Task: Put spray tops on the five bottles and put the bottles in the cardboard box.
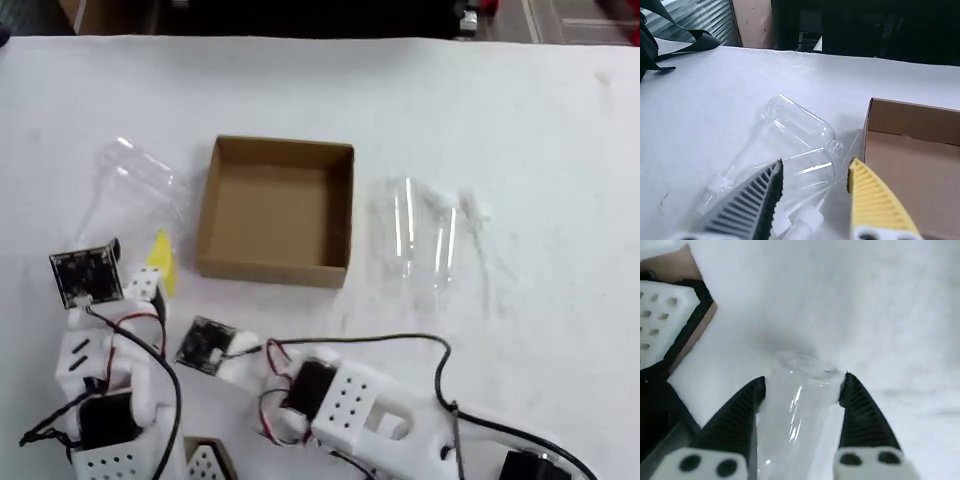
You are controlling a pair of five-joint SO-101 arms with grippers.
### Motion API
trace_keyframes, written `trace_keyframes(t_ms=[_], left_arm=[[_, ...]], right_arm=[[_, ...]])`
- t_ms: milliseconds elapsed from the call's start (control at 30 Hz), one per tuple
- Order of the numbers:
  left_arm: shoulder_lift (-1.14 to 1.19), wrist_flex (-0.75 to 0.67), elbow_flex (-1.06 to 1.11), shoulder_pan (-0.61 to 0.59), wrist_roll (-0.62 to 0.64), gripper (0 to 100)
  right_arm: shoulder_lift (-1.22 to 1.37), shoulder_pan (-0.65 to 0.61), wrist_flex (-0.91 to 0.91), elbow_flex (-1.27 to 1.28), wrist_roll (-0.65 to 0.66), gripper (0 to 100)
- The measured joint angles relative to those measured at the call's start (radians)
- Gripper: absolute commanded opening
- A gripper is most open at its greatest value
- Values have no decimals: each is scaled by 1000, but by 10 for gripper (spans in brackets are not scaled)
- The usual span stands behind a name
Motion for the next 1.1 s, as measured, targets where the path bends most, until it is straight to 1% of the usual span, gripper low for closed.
trace_keyframes(t_ms=[67,133,233,333,433,567,633,700,800,900,1100], left_arm=[[0,0,0,0,0,219],[0,0,0,0,0,219],[0,0,0,0,0,219],[0,0,0,0,0,219],[0,0,0,0,0,219],[0,0,0,0,0,219],[0,0,0,0,0,219],[0,0,0,0,0,219],[0,0,17,0,0,219],[0,0,18,0,0,216],[0,0,18,23,0,218]], right_arm=[[0,14,55,-52,29,16],[0,60,138,-135,41,15],[-40,204,281,-288,46,15],[-114,436,381,-457,64,15],[-163,707,414,-592,147,15],[-135,1062,416,-638,267,15],[-80,1211,394,-641,311,15],[2,1344,330,-641,330,15],[155,1502,203,-641,336,15],[341,1574,87,-644,339,15],[635,1625,-109,-649,339,26]])
